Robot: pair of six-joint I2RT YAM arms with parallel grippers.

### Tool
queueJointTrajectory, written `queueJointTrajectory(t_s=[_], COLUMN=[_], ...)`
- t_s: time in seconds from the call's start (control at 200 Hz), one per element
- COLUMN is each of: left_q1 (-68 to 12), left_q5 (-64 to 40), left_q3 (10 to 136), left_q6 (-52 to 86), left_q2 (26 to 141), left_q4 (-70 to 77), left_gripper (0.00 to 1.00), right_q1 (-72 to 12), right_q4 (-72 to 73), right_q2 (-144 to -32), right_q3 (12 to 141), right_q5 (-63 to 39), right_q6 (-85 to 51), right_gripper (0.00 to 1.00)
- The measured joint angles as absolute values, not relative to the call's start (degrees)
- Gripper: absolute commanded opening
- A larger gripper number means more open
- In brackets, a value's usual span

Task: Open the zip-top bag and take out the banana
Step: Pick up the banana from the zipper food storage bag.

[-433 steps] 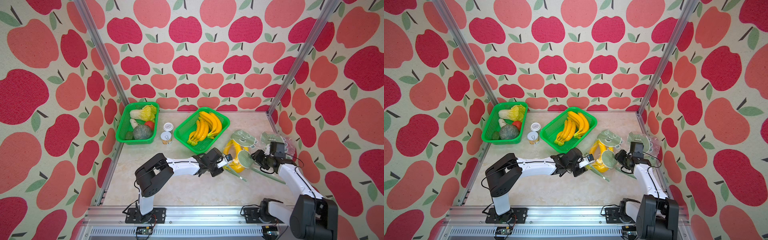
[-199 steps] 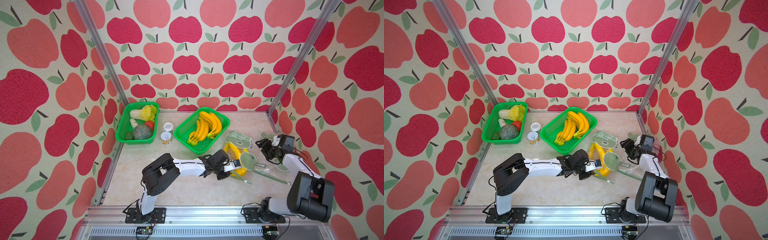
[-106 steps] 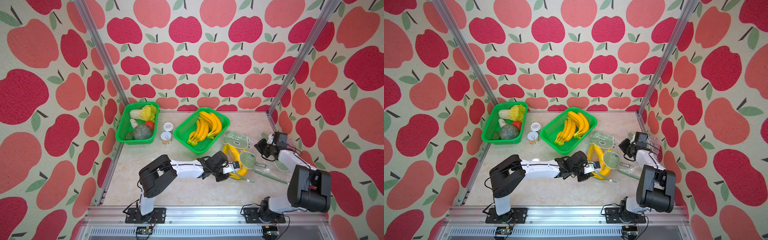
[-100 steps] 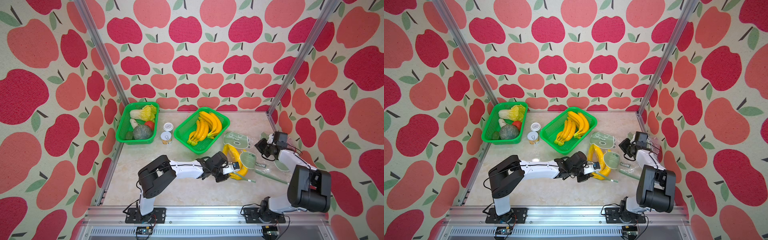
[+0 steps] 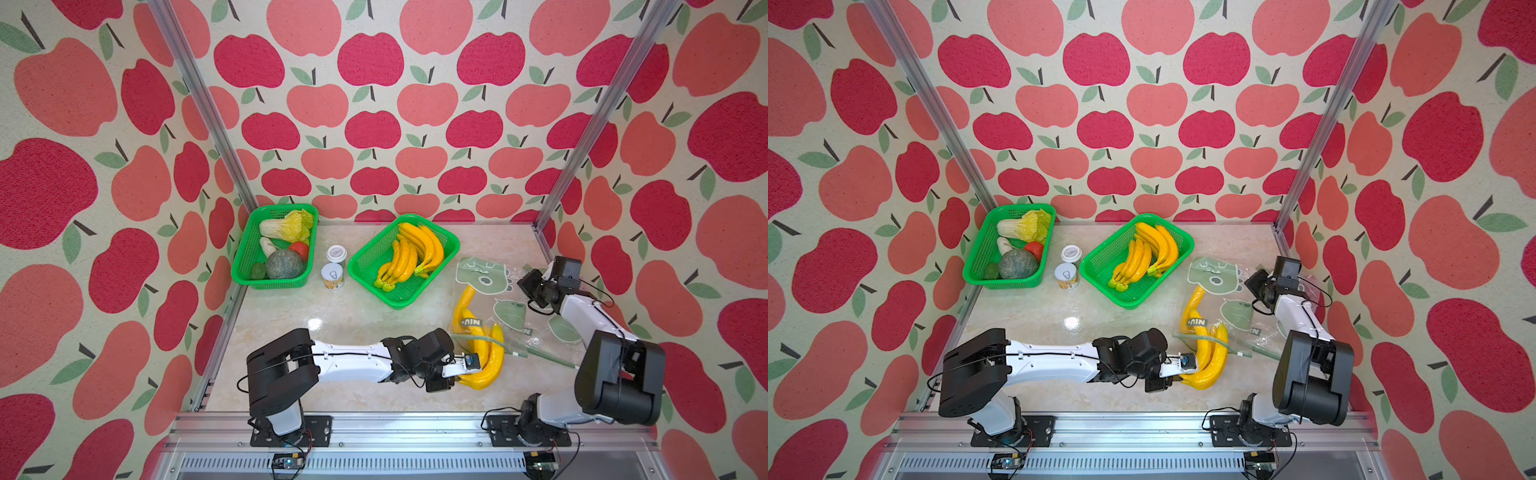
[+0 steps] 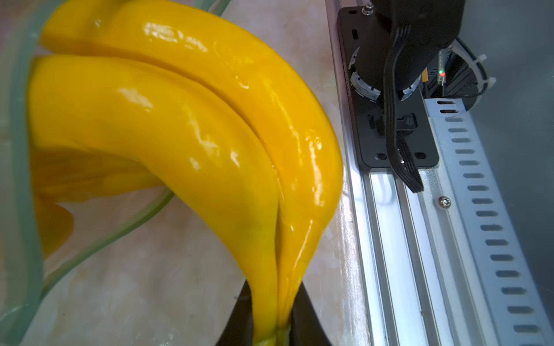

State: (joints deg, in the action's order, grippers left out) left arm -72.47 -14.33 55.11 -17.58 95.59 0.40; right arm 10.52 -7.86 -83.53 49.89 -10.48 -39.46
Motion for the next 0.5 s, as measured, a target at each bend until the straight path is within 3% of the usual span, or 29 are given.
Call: queueJointTrajectory(t_s=[0.5], left_q1=[-77.7], left_q5=[-13.3], left_q3=[53.2], left_q6=[-15.6], left_q2=[86.8], left_q4=[-6.9], left_gripper=[0.13], right_q1=[11.0], right_q4=[-8.2], right_q2=[-84.1], right_q3=[50.0], right_q5=[-10.3], right_q6=[-39.5], right_gripper=[0.0])
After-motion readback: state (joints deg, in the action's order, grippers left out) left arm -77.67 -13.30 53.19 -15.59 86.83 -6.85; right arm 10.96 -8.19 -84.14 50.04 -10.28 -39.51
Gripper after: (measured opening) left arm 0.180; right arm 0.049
